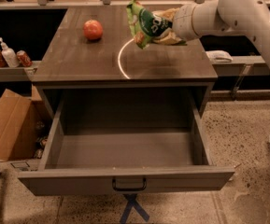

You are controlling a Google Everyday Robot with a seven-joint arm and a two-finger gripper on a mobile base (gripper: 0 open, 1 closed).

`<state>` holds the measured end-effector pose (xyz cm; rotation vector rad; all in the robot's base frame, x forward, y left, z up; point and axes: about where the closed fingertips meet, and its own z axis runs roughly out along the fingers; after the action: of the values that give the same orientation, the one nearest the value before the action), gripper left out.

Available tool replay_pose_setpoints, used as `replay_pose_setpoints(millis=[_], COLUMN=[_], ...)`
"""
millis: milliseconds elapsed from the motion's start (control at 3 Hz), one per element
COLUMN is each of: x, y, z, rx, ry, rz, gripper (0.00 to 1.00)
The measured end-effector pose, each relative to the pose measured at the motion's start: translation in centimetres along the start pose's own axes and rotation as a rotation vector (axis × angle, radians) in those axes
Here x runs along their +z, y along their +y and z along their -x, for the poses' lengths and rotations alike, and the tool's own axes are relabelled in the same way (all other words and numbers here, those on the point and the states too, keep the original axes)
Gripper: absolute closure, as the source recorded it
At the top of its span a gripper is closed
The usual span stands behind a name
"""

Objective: Pick green rice chip bag from top drawer and place on counter

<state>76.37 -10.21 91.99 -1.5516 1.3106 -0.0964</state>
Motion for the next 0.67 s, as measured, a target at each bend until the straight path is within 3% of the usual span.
replay_pose_setpoints(millis=[333,667], x=[1.13,1.49], y=[-0.57,-0.94], z=[0.23,0.79], rx=[0.002,-0.010], ry=[-0.005,-0.007], rz=[0.014,0.025], gripper=[0.03,0.00])
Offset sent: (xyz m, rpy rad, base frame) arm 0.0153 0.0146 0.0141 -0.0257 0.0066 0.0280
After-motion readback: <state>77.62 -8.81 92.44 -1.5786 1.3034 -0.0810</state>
